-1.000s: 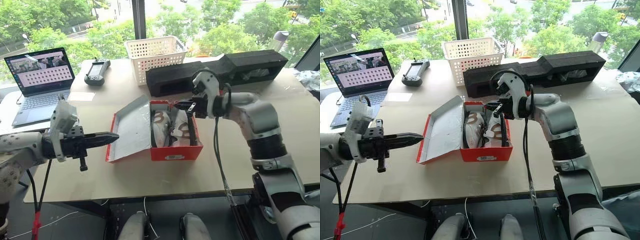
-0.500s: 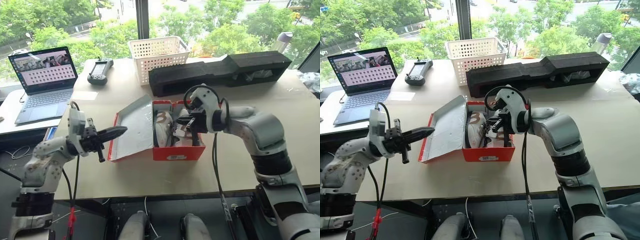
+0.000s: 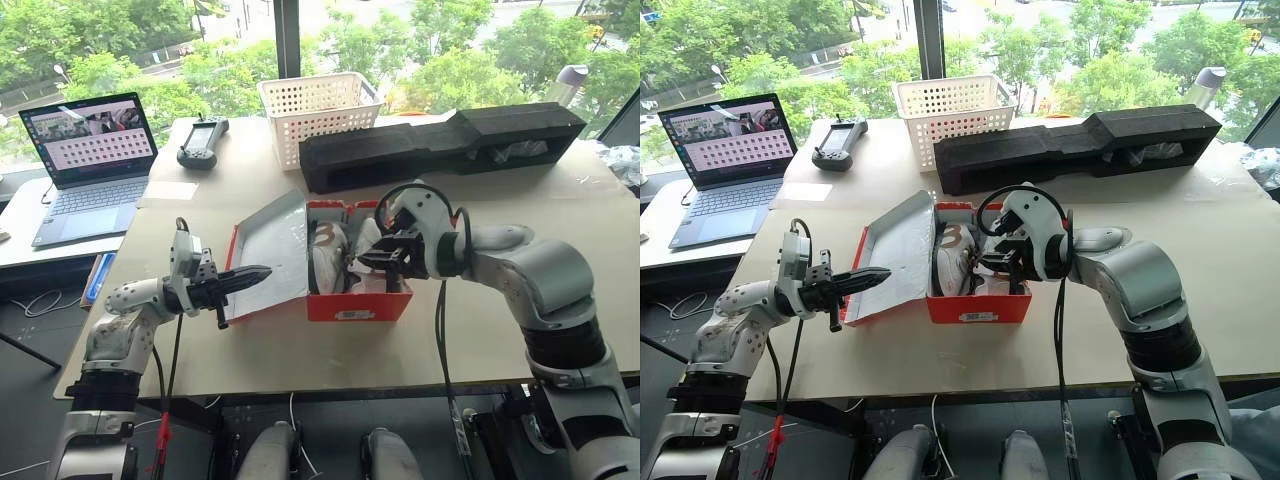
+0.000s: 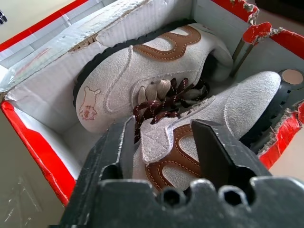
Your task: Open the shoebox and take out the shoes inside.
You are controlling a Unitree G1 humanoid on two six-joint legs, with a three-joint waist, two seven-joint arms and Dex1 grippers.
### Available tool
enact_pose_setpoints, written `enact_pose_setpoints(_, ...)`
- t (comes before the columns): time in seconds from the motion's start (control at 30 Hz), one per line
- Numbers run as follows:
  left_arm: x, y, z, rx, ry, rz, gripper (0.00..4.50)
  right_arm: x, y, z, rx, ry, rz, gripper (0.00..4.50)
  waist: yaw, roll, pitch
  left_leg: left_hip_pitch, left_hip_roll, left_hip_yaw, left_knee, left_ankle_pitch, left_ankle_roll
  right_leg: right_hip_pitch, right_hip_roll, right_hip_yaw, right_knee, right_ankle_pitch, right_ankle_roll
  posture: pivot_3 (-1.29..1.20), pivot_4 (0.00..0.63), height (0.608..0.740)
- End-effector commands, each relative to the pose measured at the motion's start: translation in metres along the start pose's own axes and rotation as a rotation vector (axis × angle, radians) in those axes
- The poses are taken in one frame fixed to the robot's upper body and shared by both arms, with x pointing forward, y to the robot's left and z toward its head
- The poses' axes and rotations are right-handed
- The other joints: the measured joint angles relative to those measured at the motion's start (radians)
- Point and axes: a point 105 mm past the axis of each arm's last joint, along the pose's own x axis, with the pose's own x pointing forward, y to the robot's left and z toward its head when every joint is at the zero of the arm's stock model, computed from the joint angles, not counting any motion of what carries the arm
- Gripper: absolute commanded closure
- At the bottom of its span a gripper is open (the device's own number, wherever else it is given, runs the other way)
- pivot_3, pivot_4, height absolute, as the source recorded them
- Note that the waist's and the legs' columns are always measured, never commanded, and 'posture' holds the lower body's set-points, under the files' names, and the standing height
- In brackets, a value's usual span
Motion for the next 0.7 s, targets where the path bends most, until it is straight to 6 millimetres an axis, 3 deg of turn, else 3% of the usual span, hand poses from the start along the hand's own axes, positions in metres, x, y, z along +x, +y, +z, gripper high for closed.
enact_pose_setpoints(0.03, 0.002, 0.001, 0.016, 0.056, -0.033, -0.012, 4.5, -0.009, -0.002, 0.016, -0.044, -0.039, -0.038, 0.31, 0.0, 0.0, 0.0, 0.0, 0.0, 0.0, 0.0, 0.0, 0.0, 0.0, 0.0, 0.0, 0.0, 0.0, 0.0, 0.0, 0.15, 0.731)
enact_pose_setpoints(0.07, 0.002, 0.001, 0.018, 0.061, -0.04, -0.014, 4.5, -0.008, -0.003, 0.016, -0.044, -0.037, -0.044, 0.02, 0.0, 0.0, 0.0, 0.0, 0.0, 0.0, 0.0, 0.0, 0.0, 0.0, 0.0, 0.0, 0.0, 0.0, 0.0, 0.0, 0.15, 0.731)
enact_pose_setpoints(0.23, 0.0, 0.001, 0.033, 0.102, -0.052, -0.012, 4.5, 0.0, -0.015, 0.004, -0.03, -0.004, -0.106, 0.02, 0.001, 0.0, 0.0, 0.0, 0.0, 0.0, 0.0, 0.0, 0.0, 0.001, 0.0, 0.0, 0.0, 0.0, 0.0, 0.0, 0.15, 0.731)
enact_pose_setpoints(0.47, -0.002, 0.002, 0.033, 0.113, -0.034, -0.008, 4.5, 0.014, -0.015, -0.016, 0.032, 0.027, -0.106, 0.02, -0.001, 0.0, 0.0, 0.0, 0.0, 0.0, 0.0, 0.0, 0.001, 0.001, 0.001, 0.0, 0.0, 0.0, 0.0, 0.0, 0.15, 0.731)
enact_pose_setpoints(0.7, -0.004, 0.003, 0.03, 0.108, -0.029, 0.005, 4.5, 0.014, -0.022, -0.018, 0.066, 0.035, -0.139, 0.02, -0.001, -0.001, 0.0, 0.0, 0.0, 0.0, 0.001, 0.0, 0.001, 0.001, 0.001, 0.0, 0.0, 0.0, 0.001, 0.0, 0.15, 0.731)
